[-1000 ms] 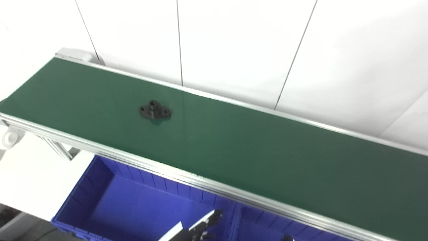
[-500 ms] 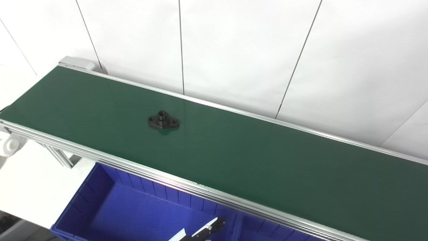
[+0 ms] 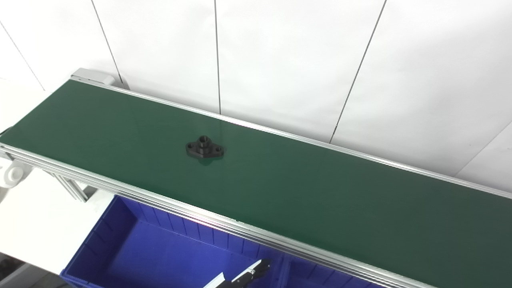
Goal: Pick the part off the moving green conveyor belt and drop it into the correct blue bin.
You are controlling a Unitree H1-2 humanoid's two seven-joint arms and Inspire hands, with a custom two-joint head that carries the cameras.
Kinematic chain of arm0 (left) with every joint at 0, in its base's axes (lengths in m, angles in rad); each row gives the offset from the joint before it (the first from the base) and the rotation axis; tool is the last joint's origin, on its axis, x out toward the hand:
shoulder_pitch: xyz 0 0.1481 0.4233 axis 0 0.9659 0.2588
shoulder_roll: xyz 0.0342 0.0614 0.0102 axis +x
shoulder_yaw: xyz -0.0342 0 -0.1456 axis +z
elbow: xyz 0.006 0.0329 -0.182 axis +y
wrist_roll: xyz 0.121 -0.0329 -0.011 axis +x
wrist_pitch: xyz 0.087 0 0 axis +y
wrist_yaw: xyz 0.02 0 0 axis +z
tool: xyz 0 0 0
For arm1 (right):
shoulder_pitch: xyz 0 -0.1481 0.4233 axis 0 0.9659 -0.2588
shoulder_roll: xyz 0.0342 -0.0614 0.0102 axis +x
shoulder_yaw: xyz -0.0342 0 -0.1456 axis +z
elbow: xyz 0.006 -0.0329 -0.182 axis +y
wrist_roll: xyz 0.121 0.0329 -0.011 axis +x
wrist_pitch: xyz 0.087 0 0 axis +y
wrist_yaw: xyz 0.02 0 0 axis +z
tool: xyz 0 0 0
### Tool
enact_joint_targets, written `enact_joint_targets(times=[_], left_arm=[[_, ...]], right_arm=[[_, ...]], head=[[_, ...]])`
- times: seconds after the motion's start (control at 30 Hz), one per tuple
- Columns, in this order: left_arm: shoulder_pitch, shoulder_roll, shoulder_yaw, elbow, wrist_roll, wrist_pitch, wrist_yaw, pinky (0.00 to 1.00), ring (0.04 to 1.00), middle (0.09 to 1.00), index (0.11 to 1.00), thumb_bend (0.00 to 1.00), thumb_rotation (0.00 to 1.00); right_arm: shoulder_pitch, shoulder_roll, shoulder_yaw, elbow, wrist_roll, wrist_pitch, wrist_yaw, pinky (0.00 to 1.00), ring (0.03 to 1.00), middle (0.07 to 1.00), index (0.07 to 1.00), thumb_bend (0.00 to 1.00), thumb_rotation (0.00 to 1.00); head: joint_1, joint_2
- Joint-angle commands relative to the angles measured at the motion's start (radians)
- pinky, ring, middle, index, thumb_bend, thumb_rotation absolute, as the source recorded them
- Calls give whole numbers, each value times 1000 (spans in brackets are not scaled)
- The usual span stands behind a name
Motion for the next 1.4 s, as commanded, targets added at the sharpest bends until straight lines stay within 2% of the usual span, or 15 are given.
enact_joint_targets(times=[0.0, 0.07, 0.13, 0.4, 0.53, 0.63, 0.8, 0.9, 1.03, 1.1, 1.2, 1.37], left_arm=[[1, 10, 7, -34, -19, -24, -1, 841, 1000, 1000, 1000, 881, 633], [7, 13, 12, -53, -34, -15, -5, 844, 1000, 1000, 1000, 875, 629], [12, 17, 14, -70, -39, -5, -7, 843, 1000, 1000, 1000, 875, 628], [4, 20, 10, -76, -14, -8, 1, 927, 1000, 1000, 1000, 865, 649], [-5, 20, 13, -70, -20, -5, -1, 925, 1000, 1000, 1000, 865, 648], [-10, 22, 15, -69, -26, -5, -3, 910, 1000, 1000, 1000, 868, 641], [-17, 18, 15, -60, -38, -13, -5, 959, 1000, 1000, 1000, 852, 624], [-22, 18, 13, -65, -46, -3, -10, 982, 1000, 1000, 1000, 859, 625], [-26, 11, 11, -69, -42, -5, -3, 1000, 1000, 1000, 1000, 867, 623], [-29, 7, 10, -61, -49, -10, -6, 1000, 1000, 1000, 1000, 869, 624], [-34, 1, 8, -50, -61, -16, -8, 1000, 1000, 1000, 1000, 876, 614], [-40, -7, 8, -41, -72, -21, -12, 1000, 1000, 1000, 1000, 884, 604]], right_arm=[[8, 6, 1, -31, -9, -30, -3, 967, 914, 957, 978, 833, 803], [11, 7, 4, -41, -15, -30, -3, 948, 908, 956, 977, 830, 807], [16, 10, 5, -51, -18, -27, -4, 941, 905, 955, 976, 829, 808], [17, 14, 1, -63, -5, -25, 0, 890, 902, 958, 968, 828, 757], [21, 21, -12, -81, 5, -47, -13, 900, 908, 954, 975, 834, 717], [30, 24, -20, -119, 14, -58, -19, 925, 912, 953, 983, 846, 707], [49, 19, -33, -207, -35, -91, -40, 885, 880, 927, 967, 869, 686], [56, 23, -37, -280, -36, -86, -42, 864, 871, 904, 939, 876, 644], [37, 40, -54, -397, -49, -61, -60, 829, 860, 869, 925, 873, 649], [-4, 48, -71, -449, -51, -43, -67, 805, 832, 857, 912, 867, 626], [-73, 65, -102, -509, -77, 23, -75, 780, 814, 853, 900, 880, 627], [-290, 73, -151, -559, -173, 244, -58, 787, 822, 864, 889, 865, 610]], head=[[-24, 13], [-56, 45], [-70, 56], [-73, 59], [-79, 58], [-100, 62], [-117, 65], [-137, 85], [-147, 95], [-150, 99], [-155, 95], [-157, 89]])
